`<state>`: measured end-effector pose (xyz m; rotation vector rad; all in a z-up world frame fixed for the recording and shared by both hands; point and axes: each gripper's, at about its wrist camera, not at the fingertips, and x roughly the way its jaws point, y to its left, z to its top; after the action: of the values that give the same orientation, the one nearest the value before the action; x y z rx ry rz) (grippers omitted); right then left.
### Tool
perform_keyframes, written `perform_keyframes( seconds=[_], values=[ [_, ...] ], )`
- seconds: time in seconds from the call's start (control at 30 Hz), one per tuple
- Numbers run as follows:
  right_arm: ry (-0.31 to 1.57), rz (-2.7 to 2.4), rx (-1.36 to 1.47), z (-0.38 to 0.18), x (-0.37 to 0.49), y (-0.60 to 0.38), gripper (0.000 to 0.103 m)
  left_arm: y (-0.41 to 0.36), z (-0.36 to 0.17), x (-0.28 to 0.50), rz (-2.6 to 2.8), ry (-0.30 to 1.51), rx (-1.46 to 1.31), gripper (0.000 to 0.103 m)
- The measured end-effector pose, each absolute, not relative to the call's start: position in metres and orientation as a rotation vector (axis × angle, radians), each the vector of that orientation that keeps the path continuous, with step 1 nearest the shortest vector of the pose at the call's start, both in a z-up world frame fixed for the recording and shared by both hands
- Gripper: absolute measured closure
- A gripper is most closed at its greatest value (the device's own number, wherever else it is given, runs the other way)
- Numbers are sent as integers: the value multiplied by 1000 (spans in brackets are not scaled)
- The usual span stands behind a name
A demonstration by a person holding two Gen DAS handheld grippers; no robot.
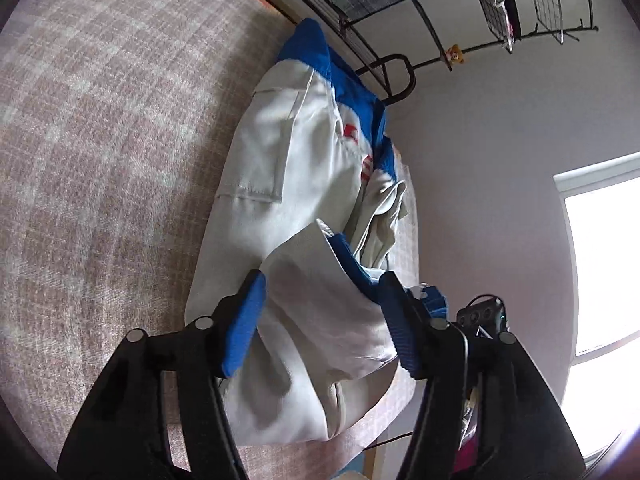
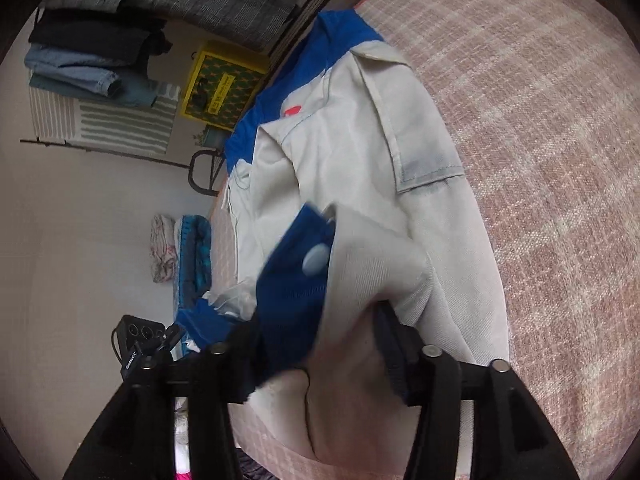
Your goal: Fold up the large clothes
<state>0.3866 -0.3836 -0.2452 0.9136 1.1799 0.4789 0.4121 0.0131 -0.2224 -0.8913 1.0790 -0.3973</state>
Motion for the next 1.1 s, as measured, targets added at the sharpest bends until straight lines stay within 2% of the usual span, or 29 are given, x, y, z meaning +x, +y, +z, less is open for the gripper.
perform_keyframes(
  seconds=[0.03,0.13,0.33,0.5,0.53,0.57,0.73,1.1],
  values=[
    [1158,483,950,-244,384,-390,29,18,-219,412,-407,1064,-912,42],
    [1096,500,986,-231,374,-408,29,29,-207,407,-417,1018,-889,42],
    [1076,416,595,-216,338,-413,42,24,-224,370,-497,1080,-653,42],
    [1142,443,490,-238,317,-405,52,5,-243,345,-544,1137,-517,45],
    [1145,451,469,-240,314,-402,57,2,-243,343,-538,1124,-489,45],
    [1147,460,450,-241,312,-397,59,0,-242,342,-532,1121,-466,49],
    [1116,457,283,-227,303,-373,61,-1,-241,344,-509,1123,-452,70],
    [1008,438,261,-204,294,-377,63,5,-216,332,-513,1026,-375,71]
  ],
)
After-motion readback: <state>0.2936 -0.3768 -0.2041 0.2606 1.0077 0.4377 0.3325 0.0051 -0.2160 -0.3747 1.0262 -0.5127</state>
